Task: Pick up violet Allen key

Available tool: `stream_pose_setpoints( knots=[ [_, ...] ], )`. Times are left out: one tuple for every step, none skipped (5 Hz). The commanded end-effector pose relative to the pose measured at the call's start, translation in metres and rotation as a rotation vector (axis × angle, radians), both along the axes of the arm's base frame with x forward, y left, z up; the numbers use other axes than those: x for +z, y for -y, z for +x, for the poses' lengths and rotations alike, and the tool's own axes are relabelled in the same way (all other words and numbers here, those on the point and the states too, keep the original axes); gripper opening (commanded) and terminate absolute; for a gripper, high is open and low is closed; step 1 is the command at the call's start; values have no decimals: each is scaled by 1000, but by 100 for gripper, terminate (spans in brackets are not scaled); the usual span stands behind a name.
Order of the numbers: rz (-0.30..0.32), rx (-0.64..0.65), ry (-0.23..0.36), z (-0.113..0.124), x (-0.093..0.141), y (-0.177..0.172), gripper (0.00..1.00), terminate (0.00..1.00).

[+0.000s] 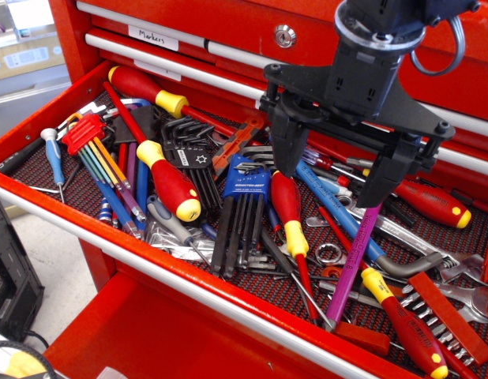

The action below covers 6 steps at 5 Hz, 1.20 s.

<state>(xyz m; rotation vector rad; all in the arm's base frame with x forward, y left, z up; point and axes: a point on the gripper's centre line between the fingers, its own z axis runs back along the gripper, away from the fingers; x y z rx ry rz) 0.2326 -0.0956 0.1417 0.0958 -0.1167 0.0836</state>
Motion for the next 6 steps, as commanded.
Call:
stream_pose_setpoints(
  knots=[
    [0, 0, 0, 0, 0, 0, 100, 0],
    [21, -53, 48, 28, -14, 7, 100, 0],
    [6, -84, 77, 41, -42, 13, 100, 0],
    [0, -19, 59, 54, -68, 14, 100, 0],
    [-48, -31, 50, 65, -90, 11, 100, 0],
    [-81, -34, 47, 73, -102, 8, 100, 0]
  ],
)
